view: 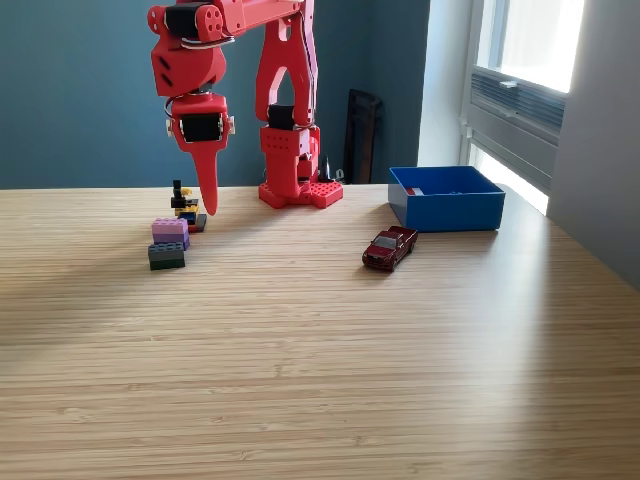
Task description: Grasp a lego block and put it in the bin.
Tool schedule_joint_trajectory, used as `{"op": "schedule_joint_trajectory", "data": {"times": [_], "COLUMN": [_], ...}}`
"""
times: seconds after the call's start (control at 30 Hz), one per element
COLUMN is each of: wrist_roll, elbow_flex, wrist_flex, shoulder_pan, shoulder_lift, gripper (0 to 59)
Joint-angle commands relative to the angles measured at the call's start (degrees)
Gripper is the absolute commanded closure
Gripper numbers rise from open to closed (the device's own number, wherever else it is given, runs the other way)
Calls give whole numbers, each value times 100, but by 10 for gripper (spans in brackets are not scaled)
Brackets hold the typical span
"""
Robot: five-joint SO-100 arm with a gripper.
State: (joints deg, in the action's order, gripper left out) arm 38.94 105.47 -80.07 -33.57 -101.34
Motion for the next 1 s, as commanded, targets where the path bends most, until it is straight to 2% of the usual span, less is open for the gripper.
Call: {"op": "schedule_joint_trajectory", "data": {"times": [0.03, 0.3, 0.57, 1.0], "wrist_roll": [325, 914, 1521, 1969], "elbow_flex": [167, 457, 686, 1266], "wrist_flex": [237, 949, 1274, 2312], "shoulder_pan": [-185, -729, -1187, -1626], "shoulder_lift": [-404, -387, -378, -369], "gripper": [341, 349, 352, 361]}}
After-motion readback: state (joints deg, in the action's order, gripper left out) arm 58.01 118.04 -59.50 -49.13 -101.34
